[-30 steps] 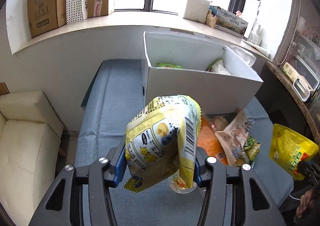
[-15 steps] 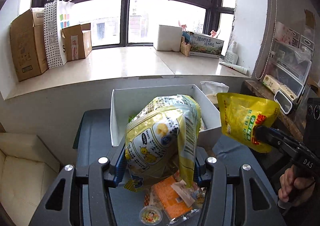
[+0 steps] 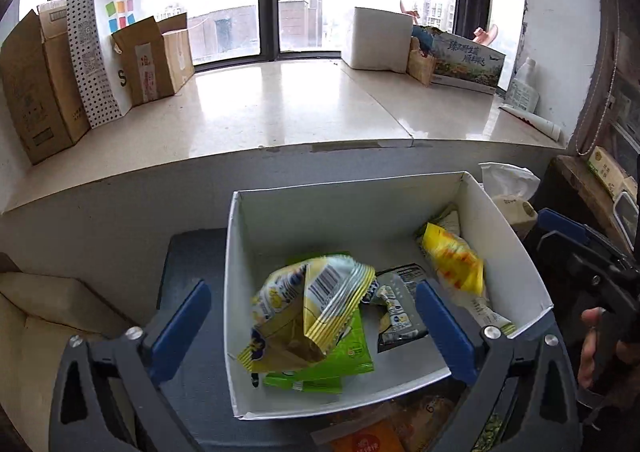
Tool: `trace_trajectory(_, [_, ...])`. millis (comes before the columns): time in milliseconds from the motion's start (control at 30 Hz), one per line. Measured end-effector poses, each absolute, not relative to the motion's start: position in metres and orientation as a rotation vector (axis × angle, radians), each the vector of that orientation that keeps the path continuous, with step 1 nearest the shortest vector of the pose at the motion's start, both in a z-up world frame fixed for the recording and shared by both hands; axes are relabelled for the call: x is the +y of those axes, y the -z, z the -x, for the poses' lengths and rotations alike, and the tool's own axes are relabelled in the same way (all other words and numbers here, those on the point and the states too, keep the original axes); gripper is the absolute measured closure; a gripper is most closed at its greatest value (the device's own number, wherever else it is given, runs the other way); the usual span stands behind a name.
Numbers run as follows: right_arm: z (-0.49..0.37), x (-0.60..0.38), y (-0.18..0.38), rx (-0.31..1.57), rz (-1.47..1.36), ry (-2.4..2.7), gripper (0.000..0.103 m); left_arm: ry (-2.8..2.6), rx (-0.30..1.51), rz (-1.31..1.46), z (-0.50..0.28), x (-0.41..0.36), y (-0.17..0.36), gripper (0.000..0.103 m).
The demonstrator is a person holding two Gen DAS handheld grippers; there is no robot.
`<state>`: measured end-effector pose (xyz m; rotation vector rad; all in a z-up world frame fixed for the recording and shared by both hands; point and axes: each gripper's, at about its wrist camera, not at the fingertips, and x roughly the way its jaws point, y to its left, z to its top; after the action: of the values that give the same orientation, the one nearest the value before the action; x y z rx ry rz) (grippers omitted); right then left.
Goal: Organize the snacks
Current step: 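Grasp the yellow-white bag with the left tool while the right tool boxes the yellow pouch, then lift the cartoon packet with the right tool while the left tool grasps the orange bread pack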
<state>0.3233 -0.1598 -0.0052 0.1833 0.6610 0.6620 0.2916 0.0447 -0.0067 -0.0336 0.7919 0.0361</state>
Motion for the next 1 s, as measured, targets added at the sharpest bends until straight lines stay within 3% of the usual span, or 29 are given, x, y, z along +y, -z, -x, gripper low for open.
trace_trajectory(267, [-0.321, -0.195, 0.016, 0.655, -0.314, -0.624, 0.000, -0.027, 0.805, 0.069, -0.280, 0.057, 0.025, 0.000])
trace_trajectory(500, [-0.304, -0.200, 0.007, 0.635, -0.307, -0.633, 0.000, -0.023, 0.761, 0.060, -0.259, 0.058, 0.009, 0.000])
trace_trajectory(833, [-0.255, -0.185, -0.003, 0.603, -0.127, -0.672, 0.000, -0.009, 0.687, -0.015, -0.209, 0.040, -0.010, 0.000])
trace_trajectory(1000, [-0.211, -0.168, 0.025, 0.611, 0.163, -0.725, 0.000, 0.056, 0.678, 0.013, -0.168, 0.035, -0.004, 0.000])
